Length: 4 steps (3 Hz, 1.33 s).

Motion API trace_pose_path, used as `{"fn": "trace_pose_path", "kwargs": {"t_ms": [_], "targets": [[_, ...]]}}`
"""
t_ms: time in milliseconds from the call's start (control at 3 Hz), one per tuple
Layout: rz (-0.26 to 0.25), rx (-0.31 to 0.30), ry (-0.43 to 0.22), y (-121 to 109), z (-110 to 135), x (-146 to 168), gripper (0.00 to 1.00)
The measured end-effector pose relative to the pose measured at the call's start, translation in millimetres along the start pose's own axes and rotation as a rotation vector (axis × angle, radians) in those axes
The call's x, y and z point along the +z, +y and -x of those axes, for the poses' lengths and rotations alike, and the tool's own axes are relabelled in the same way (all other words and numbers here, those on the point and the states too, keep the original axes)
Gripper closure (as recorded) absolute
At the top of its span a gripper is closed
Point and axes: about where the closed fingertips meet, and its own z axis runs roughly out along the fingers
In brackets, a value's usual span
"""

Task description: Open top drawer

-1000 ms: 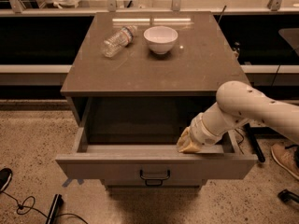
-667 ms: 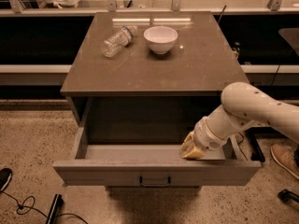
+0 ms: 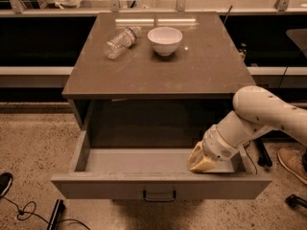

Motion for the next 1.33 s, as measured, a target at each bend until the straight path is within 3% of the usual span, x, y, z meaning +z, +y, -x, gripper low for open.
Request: {"fn": "trace_pose_path", "kwargs": {"t_ms": [333,667,1000,1333], "targets": [[0.065,-0.021,-0.050,21.6,11.5,-6.5,1.00],[0.095,-0.041,-0.074,32.4,19.8,-10.5,1.00],[0.047,-0.049,-0.119,27.3,22.2,-22.3,1.00],[-0.041,-0.083,-0.144,21.1,31.2,-46.8,1.00]]}}
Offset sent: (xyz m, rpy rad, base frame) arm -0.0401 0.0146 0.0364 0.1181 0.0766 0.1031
